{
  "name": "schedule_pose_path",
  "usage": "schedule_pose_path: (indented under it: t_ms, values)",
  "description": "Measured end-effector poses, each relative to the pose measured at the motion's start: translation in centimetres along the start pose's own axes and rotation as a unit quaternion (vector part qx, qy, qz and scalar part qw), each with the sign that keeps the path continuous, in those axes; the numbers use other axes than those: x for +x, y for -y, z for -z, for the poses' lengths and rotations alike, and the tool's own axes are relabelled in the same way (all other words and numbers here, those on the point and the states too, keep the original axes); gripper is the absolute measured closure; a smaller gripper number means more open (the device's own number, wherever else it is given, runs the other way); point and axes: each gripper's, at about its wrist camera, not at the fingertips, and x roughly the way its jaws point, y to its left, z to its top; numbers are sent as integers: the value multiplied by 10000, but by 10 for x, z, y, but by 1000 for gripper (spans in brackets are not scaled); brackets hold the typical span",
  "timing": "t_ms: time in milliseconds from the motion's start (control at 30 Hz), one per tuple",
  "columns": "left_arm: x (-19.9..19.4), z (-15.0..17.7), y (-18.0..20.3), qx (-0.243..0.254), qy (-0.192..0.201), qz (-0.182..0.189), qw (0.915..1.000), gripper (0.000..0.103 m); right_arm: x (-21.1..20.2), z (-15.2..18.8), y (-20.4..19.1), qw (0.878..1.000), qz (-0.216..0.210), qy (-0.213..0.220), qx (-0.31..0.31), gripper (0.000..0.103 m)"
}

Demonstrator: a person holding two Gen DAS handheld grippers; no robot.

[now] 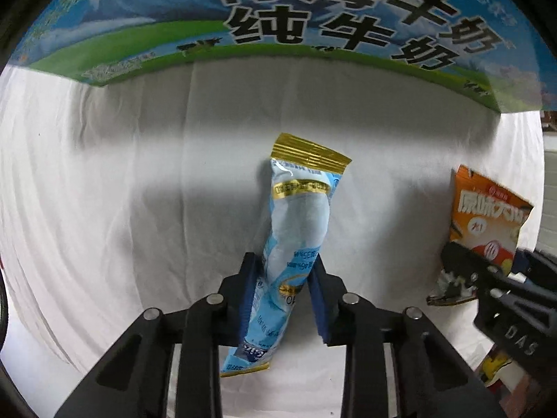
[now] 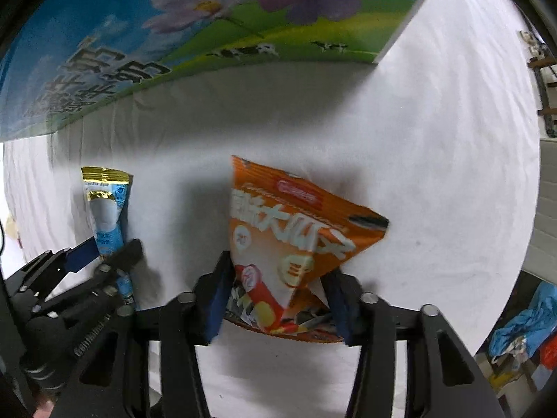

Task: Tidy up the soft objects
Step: 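Grasp the blue Nestlé tube with left tool while right tool grasps orange panda bag, then place the tube and panda bag into the box and open both tools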

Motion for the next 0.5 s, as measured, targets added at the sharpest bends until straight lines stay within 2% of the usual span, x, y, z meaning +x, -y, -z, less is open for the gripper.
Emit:
schedule_pose_path:
  t_ms: [133, 200, 367, 500]
  values:
    - [-2, 4, 2, -72, 93, 20, 9999, 82, 0, 6, -3, 9999, 83, 69, 13, 62]
    - [-12, 28, -25, -127, 92, 74, 9998, 84, -3, 10, -4, 9999, 85, 126, 12, 64]
    - [-16, 54, -33, -184, 304, 144, 9993, 88, -12, 22, -4, 9997, 41, 234, -36, 66]
    - [-37, 50, -29, -110, 523, 167, 9984, 89, -24, 32, -11, 9992, -20, 389, -79, 67]
